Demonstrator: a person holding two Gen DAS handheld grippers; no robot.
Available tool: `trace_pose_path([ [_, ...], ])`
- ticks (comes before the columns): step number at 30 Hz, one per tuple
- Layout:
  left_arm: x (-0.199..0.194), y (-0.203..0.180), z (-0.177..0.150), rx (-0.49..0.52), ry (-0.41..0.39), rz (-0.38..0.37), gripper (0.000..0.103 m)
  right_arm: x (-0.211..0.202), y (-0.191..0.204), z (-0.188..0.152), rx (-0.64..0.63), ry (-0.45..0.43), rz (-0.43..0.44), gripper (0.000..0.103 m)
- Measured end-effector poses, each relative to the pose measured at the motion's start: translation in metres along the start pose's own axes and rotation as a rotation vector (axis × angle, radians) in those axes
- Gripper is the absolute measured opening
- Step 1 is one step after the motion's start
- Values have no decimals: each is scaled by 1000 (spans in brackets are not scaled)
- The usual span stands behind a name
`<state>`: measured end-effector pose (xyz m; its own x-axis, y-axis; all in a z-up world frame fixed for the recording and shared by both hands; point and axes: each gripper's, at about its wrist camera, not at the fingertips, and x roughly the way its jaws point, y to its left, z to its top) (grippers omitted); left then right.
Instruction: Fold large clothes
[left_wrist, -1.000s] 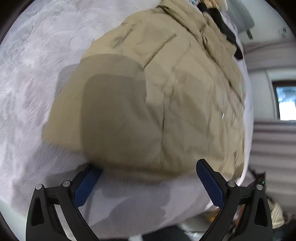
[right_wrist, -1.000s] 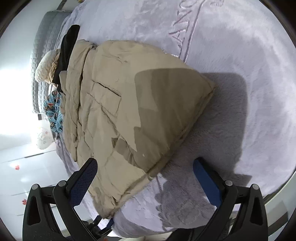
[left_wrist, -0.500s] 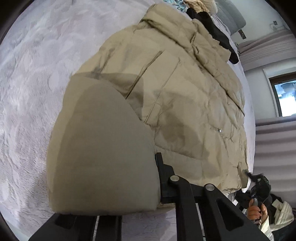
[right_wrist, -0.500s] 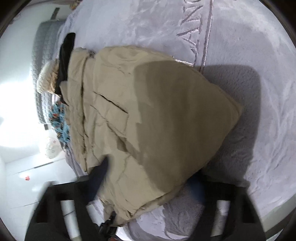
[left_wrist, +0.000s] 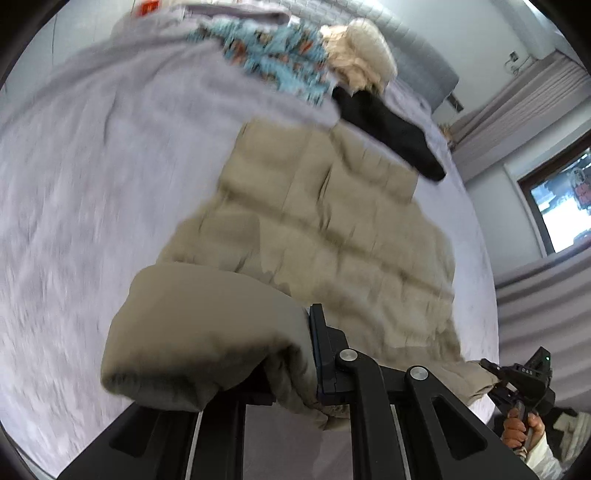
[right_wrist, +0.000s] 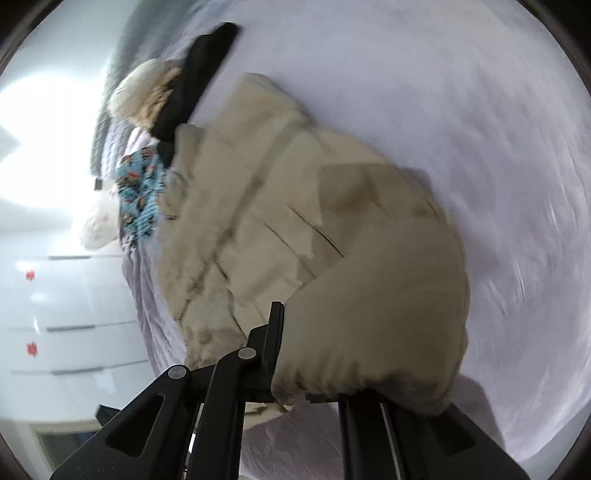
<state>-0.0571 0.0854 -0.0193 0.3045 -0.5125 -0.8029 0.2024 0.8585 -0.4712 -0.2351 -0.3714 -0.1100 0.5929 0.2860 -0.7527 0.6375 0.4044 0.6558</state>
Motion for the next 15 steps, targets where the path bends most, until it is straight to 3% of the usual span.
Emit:
trace_pose_path([
  [9,-17,-52,89,23,-174,61,15,-11,90,84,-207,-21,97,9],
  [15,16,-71,151,39,-193,160,15,13,153,146,-356,-32,68,9],
])
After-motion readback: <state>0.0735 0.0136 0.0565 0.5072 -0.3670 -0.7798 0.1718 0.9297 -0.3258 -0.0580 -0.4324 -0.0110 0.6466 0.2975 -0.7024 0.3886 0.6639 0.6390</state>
